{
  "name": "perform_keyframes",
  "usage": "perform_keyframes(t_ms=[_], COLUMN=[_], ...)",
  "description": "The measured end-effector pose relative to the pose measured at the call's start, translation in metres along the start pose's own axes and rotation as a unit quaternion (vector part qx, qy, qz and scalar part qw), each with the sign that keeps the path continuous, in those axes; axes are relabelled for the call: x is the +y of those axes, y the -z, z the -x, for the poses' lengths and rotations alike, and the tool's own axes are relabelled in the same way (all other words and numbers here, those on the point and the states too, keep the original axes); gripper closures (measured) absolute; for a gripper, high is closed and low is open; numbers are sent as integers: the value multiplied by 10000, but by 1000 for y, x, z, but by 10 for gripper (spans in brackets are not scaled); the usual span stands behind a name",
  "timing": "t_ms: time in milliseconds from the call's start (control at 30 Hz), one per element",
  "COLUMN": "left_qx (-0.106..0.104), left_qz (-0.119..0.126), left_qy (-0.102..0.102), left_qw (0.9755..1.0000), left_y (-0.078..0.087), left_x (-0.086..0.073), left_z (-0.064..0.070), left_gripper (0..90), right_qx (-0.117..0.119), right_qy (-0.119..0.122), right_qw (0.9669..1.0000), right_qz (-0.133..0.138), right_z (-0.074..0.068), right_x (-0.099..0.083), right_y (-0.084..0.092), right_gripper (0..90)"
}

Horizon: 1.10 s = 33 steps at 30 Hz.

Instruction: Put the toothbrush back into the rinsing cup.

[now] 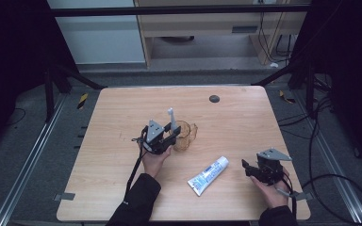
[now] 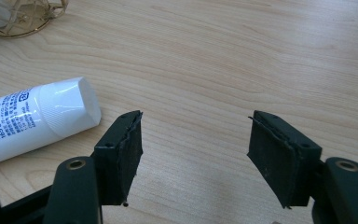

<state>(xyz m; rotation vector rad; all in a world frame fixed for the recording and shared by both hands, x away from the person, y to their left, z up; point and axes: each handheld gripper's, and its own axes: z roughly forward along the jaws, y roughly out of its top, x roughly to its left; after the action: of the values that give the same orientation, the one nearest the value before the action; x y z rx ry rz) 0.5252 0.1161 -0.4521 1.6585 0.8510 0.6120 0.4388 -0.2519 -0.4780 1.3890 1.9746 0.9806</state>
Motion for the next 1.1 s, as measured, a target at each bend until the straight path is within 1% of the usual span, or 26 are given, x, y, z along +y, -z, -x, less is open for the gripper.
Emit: perform_keyframes(t_ms=[133,267,333,367,433,500,567,667,700,767,833,933,1100], left_qx=[6,10,28,53,133,122,151,161,174,205,205,254,270], left_qz=[-60,-130,-178,-177,-197,-203,-298,-420,-458,-544,-624,-733,-832], left_qy=[-30,-81,-107,-120,-124,-128,-190,-170,-197,-332,-417,-581,-641], left_qw=[10000,9999,9998,9998,9996,9996,9993,9988,9986,9978,9970,9953,9941], left_y=[2,5,8,9,13,15,17,21,23,26,30,35,49], left_x=[1,3,4,5,7,9,11,11,11,12,13,15,17], left_z=[2,5,6,7,8,9,9,9,10,12,14,14,9], left_gripper=[587,547,520,513,502,492,476,444,434,422,410,399,392], right_qx=[-3,-12,-12,10,-5,0,-1,4,-2,14,2,10,21], right_qy=[-15,-10,-11,-54,-17,-34,-28,-39,-41,-43,-23,-32,-30], right_qw=[10000,10000,10000,10000,10000,10000,10000,10000,10000,9999,9999,9999,9999], right_qz=[3,21,30,24,52,58,62,67,81,99,116,147,156], right_z=[0,0,0,-1,-1,-1,-2,-2,-3,-3,-3,-3,-2], right_x=[0,0,1,1,1,2,2,2,2,2,3,3,3], right_y=[0,1,1,2,2,3,3,3,3,4,5,6,7], right_gripper=[348,346,345,344,343,341,338,331,327,325,322,321,322])
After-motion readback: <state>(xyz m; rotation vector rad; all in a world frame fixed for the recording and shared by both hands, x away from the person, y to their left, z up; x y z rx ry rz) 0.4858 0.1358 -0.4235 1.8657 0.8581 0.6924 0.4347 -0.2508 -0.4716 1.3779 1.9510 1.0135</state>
